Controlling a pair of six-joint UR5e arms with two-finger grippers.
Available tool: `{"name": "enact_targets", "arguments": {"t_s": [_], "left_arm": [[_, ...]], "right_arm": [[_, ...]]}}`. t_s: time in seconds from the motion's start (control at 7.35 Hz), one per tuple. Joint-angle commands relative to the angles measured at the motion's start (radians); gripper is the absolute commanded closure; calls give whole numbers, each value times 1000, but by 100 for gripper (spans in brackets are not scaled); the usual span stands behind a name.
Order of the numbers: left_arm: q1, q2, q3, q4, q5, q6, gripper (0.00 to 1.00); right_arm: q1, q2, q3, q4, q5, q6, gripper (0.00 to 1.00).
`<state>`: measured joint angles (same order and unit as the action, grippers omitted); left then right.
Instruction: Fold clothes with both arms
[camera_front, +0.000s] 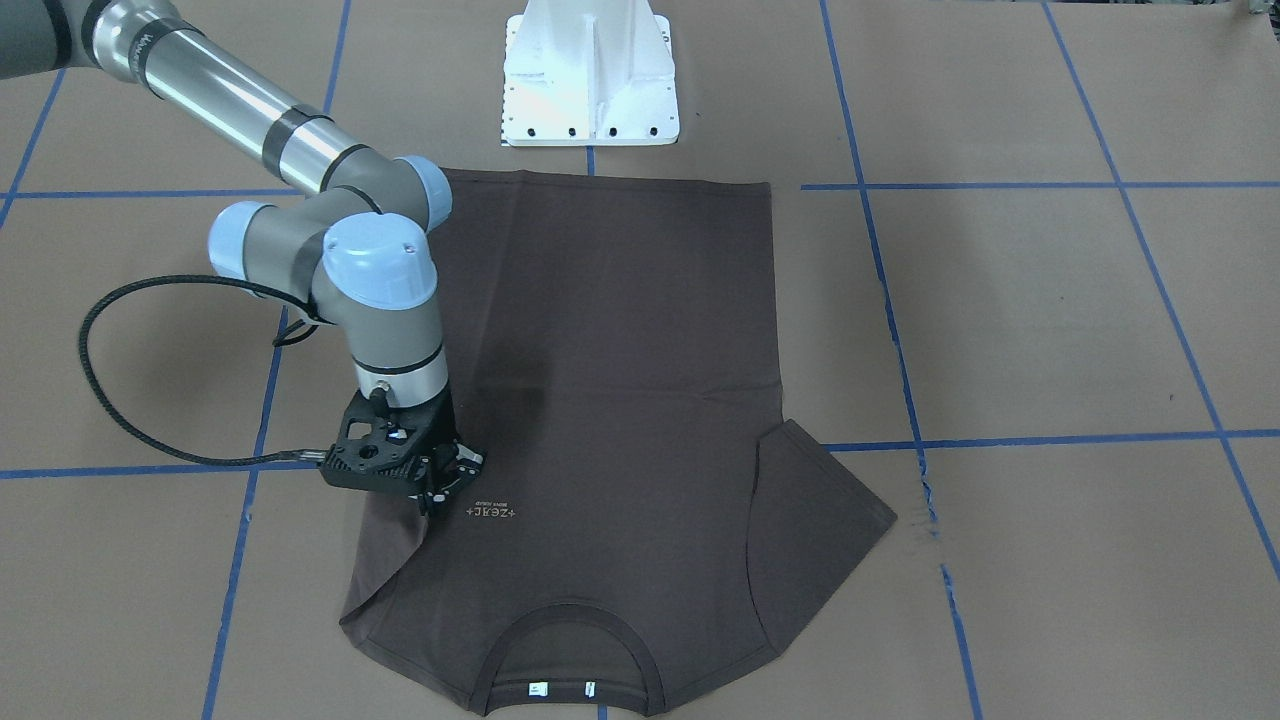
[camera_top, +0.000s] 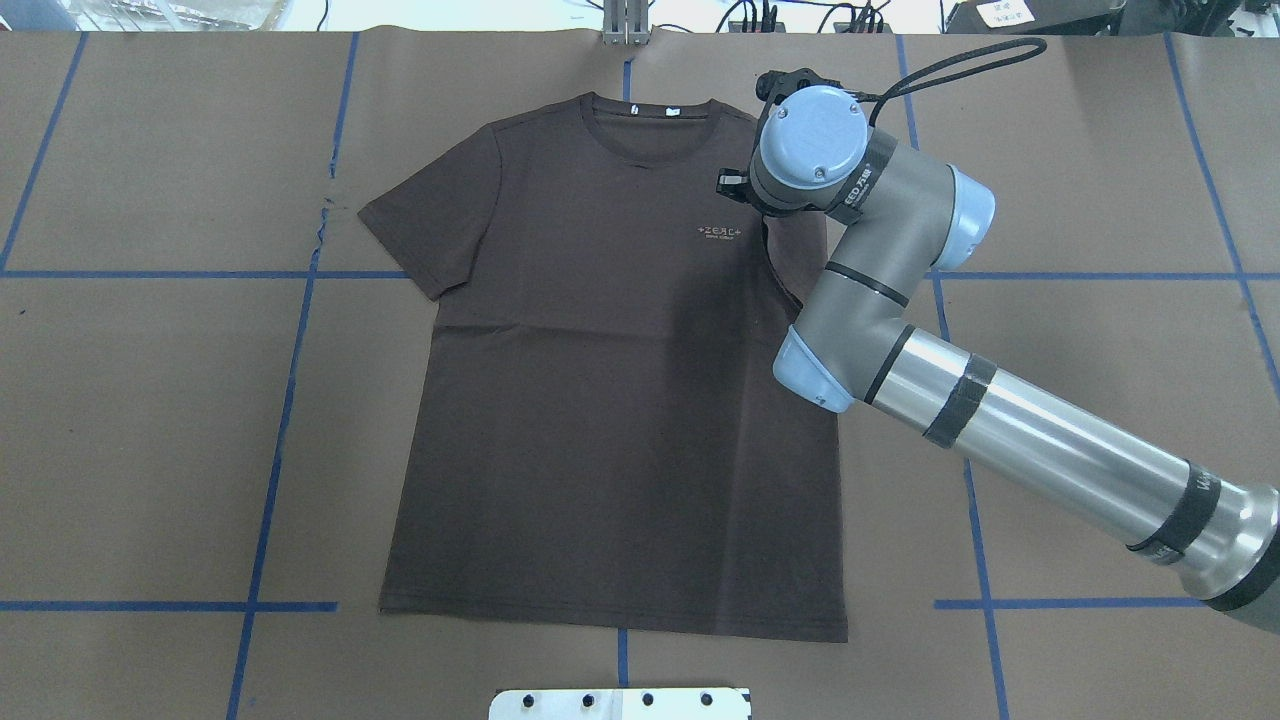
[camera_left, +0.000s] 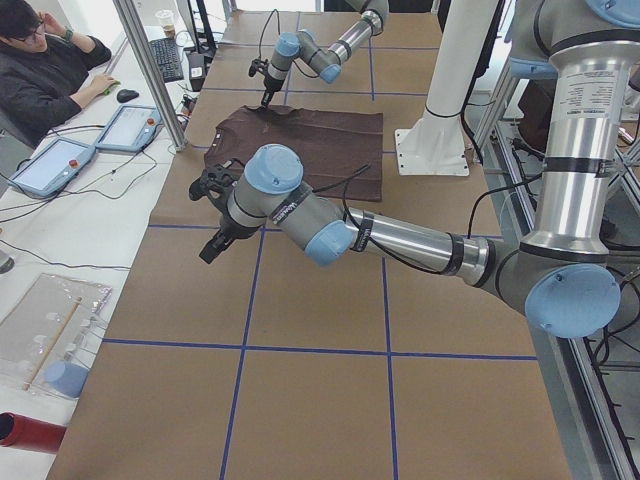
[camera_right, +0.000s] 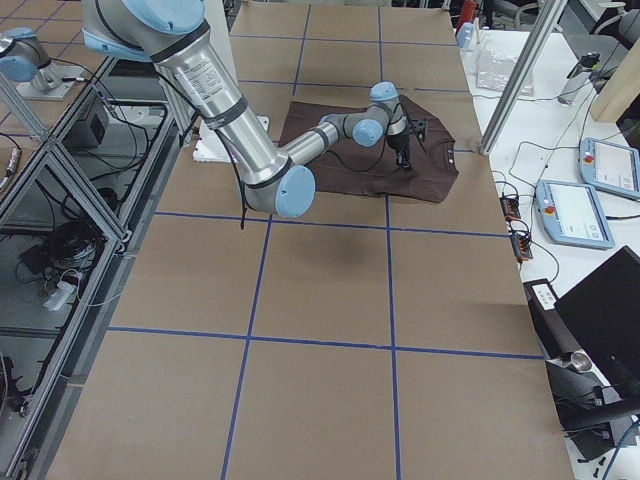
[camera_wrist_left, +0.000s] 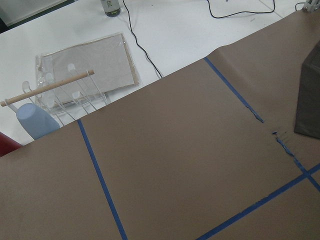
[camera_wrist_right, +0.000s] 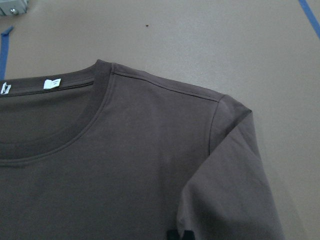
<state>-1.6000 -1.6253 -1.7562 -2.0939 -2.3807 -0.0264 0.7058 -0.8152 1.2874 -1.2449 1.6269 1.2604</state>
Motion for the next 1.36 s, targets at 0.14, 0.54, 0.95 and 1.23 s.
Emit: {"name": "enact_targets", "arguments": {"t_s": [0.14,0.54,0.95,1.23], "left_arm": [[0,-1,0,0,0,-1,0],[26,-49,30,-12,6,-19,0],[217,-136,49,-96,69,-226,0],[355,-244,166,-104,162,-393,0]], "right_arm": [[-16,25,-36,5,-24,7,46],[24,62,-27,-1,35,-62,0],[232,-80,108,-5,320,-345,0],[418,-186,145,-2,540,-578,0]]}}
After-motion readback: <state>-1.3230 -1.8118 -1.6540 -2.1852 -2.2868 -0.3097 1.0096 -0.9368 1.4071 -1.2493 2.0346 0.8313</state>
